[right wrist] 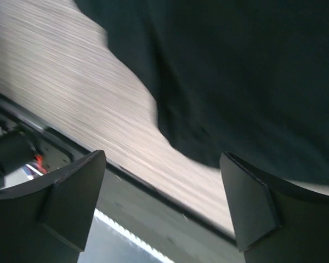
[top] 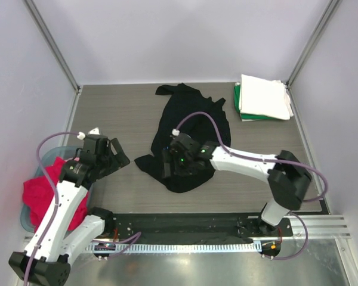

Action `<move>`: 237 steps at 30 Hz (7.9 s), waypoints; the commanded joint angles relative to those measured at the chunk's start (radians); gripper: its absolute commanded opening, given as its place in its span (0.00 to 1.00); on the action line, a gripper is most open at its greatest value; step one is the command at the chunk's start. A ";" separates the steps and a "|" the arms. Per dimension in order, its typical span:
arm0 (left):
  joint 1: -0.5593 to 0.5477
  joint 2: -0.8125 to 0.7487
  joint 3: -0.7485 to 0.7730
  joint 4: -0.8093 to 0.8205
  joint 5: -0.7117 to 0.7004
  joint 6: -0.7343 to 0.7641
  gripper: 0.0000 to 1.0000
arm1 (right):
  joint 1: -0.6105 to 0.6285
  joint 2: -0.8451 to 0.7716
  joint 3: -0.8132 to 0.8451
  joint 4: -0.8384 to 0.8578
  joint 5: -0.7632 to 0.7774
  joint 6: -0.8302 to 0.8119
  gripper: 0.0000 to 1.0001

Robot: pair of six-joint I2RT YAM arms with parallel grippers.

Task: Fold and stack the t-shirts
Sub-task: Flatten the tshirt out

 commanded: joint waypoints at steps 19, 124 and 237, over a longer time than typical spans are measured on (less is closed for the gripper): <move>-0.002 -0.138 0.013 -0.033 -0.129 0.033 0.84 | 0.065 0.420 0.375 0.036 -0.040 -0.099 0.46; 0.240 0.682 0.791 0.033 0.171 0.019 0.00 | -0.397 -0.397 -0.357 -0.119 0.081 -0.101 0.99; 0.309 -0.015 0.025 0.064 -0.065 0.165 0.00 | -0.590 0.850 1.093 -0.179 0.042 -0.516 0.01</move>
